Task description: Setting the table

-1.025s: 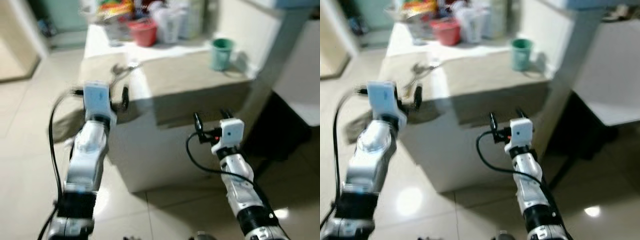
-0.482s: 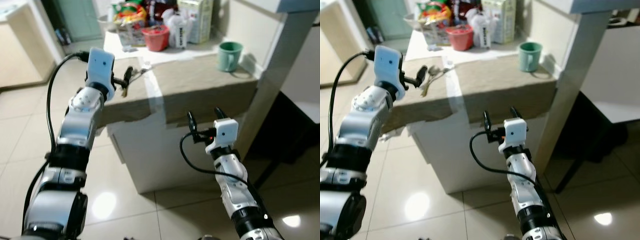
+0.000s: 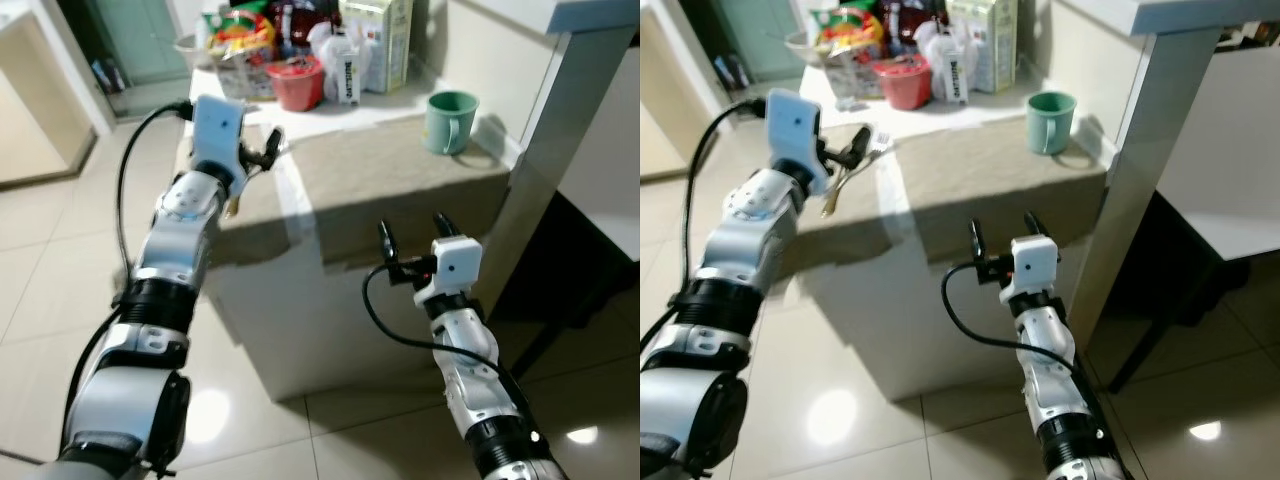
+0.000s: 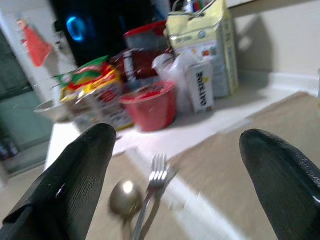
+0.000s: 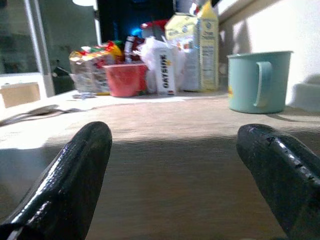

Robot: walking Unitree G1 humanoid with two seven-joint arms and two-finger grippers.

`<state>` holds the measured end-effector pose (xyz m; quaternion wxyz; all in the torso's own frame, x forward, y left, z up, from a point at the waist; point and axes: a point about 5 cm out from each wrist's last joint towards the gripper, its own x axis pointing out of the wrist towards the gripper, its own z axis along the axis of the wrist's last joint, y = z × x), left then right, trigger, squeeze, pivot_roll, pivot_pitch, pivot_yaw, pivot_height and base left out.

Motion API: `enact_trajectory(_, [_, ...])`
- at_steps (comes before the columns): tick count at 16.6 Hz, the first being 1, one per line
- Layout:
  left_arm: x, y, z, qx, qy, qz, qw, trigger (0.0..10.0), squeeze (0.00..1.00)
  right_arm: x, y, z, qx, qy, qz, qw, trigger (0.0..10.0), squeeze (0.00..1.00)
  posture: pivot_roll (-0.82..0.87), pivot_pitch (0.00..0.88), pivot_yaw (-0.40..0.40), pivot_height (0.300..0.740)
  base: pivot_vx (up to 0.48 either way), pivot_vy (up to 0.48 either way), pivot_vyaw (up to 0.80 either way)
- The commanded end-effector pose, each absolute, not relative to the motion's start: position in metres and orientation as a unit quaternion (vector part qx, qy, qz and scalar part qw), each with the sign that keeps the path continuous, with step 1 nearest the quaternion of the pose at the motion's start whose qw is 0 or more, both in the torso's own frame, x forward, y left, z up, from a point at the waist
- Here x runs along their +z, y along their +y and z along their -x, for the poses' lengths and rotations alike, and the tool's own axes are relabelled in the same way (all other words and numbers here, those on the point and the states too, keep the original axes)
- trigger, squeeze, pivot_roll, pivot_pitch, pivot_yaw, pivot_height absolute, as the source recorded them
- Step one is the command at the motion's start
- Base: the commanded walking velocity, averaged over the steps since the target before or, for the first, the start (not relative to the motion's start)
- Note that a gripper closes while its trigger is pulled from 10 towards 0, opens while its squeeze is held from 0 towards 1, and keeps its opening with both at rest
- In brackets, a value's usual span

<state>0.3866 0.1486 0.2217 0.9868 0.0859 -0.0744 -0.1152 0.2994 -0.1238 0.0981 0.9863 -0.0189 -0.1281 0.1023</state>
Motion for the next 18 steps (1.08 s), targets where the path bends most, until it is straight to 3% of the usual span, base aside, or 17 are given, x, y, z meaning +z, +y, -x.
enact_trajectory(1, [0.221,0.154,-0.388,-0.108,-0.070,-0.088,0.988,10.0,0.00,0.101,-0.120,-0.299,0.106,-0.131,0.019,0.985,10.0,0.00,-0.15,0.000,0.126,0.740,0.480,0.000,0.00])
enact_trajectory(7, [0.219,0.153,-0.391,-0.098,-0.066,-0.080,0.990,10.0,0.00,0.096,-0.118,-0.296,0.111,-0.122,0.019,0.986,10.0,0.00,-0.15,0.000,0.129,0.740,0.429,0.134,0.00])
enact_trajectory(11, [0.228,0.150,-0.393,-0.112,-0.073,-0.102,0.986,10.0,0.00,0.096,-0.116,-0.295,0.115,-0.121,0.017,0.986,10.0,0.00,-0.15,0.000,0.129,0.740,0.000,0.000,0.00])
enact_trajectory(15, [0.216,0.149,-0.401,-0.169,0.066,-0.119,0.976,10.0,0.00,0.098,-0.114,-0.293,0.123,-0.124,0.017,0.985,10.0,0.00,-0.15,0.000,0.126,0.740,0.000,0.000,0.00])
enact_trajectory(18, [0.203,0.166,-0.406,-0.145,0.148,-0.104,0.973,10.0,0.00,0.101,-0.111,-0.292,0.124,-0.130,0.014,0.984,10.0,0.00,-0.14,0.000,0.140,0.740,0.000,0.000,0.00])
